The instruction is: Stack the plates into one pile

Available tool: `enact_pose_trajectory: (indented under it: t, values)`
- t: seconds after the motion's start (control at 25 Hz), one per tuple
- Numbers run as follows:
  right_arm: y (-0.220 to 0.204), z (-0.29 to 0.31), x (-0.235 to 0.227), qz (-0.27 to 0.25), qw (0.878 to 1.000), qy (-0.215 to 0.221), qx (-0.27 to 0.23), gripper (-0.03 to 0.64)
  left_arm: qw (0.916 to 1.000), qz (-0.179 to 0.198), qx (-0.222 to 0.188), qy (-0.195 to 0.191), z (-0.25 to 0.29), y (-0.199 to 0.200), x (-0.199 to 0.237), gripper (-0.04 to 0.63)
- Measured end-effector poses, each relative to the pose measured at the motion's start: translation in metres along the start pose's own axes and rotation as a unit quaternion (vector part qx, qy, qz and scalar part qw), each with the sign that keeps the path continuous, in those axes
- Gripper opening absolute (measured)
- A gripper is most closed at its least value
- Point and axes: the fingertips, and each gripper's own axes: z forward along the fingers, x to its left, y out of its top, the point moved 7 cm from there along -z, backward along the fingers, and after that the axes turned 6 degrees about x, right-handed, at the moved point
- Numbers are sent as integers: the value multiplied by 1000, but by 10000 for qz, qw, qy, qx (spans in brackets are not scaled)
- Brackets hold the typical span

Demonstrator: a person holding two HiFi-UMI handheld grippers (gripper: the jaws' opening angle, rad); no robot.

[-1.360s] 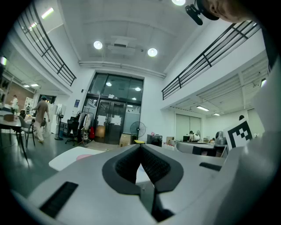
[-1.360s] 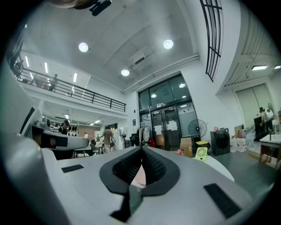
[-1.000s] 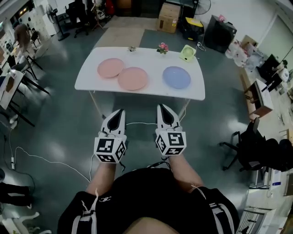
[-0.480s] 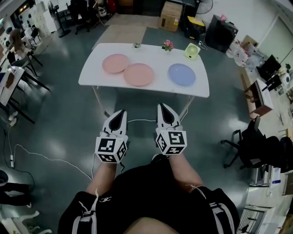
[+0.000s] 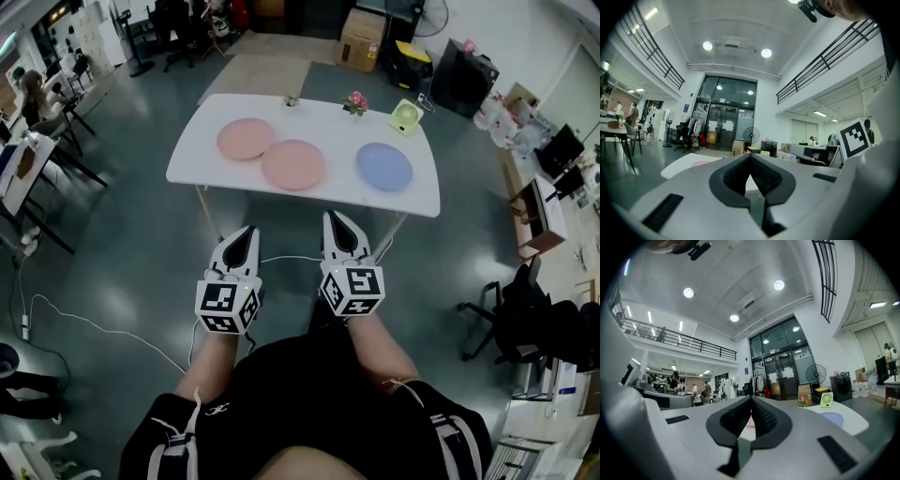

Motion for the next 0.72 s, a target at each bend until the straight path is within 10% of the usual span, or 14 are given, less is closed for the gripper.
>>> enact_pose_trajectory:
  t: [0.72]
  values:
    - [35, 304, -232, 136, 9971, 652, 374, 15, 9981, -126, 211, 570, 355, 65, 47, 12]
